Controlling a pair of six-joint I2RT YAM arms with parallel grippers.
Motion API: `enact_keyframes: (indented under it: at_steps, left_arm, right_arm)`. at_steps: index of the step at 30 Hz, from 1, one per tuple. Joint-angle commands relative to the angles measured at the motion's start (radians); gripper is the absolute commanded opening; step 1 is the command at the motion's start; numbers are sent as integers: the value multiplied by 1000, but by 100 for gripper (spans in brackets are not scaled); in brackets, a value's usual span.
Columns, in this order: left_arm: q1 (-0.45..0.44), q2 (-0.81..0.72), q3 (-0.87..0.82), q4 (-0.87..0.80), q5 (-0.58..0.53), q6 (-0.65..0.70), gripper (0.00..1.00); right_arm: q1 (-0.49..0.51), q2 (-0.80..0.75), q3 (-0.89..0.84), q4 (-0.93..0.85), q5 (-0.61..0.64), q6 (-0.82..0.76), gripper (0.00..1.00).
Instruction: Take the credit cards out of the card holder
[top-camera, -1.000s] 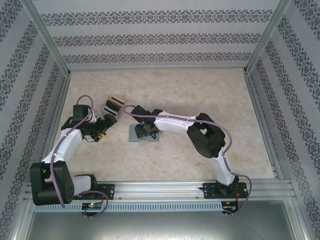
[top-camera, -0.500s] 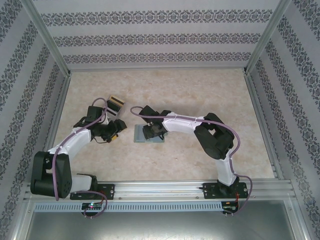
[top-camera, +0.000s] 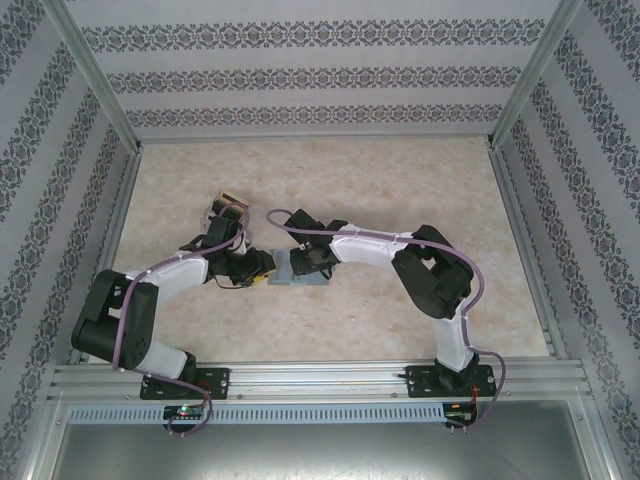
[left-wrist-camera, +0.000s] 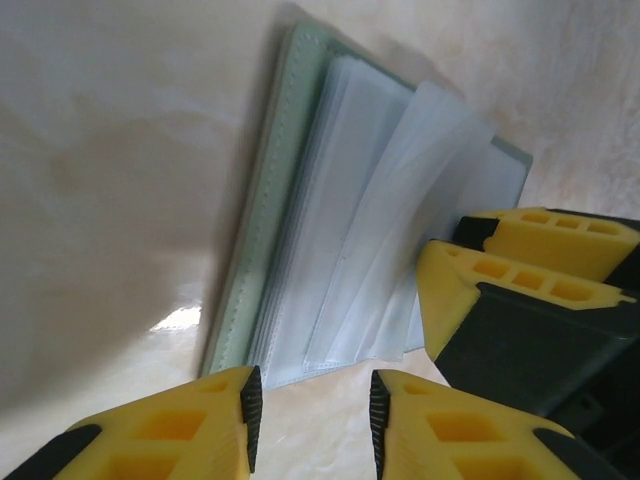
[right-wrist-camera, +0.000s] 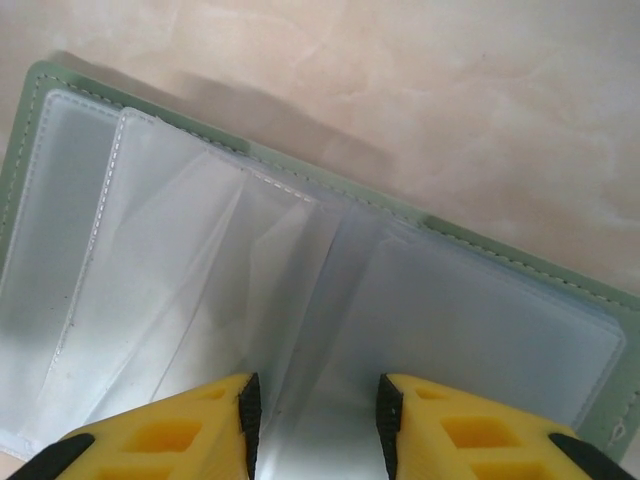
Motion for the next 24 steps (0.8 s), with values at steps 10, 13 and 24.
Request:
enact_keyframes:
  at_steps: [10,13,24]
  left_arm:
    - [-55,118,70,36,-52,-16,33]
    - [-58,131,63,56,-44,-18,34]
    - [-60,169,57,153,106,0,30]
  right_arm:
    - [-21,14,-93,49,-116,72,37]
    - [-21,12,-95,55,-124,73,37]
    - [-54,-87,-138,142,-245,151,40]
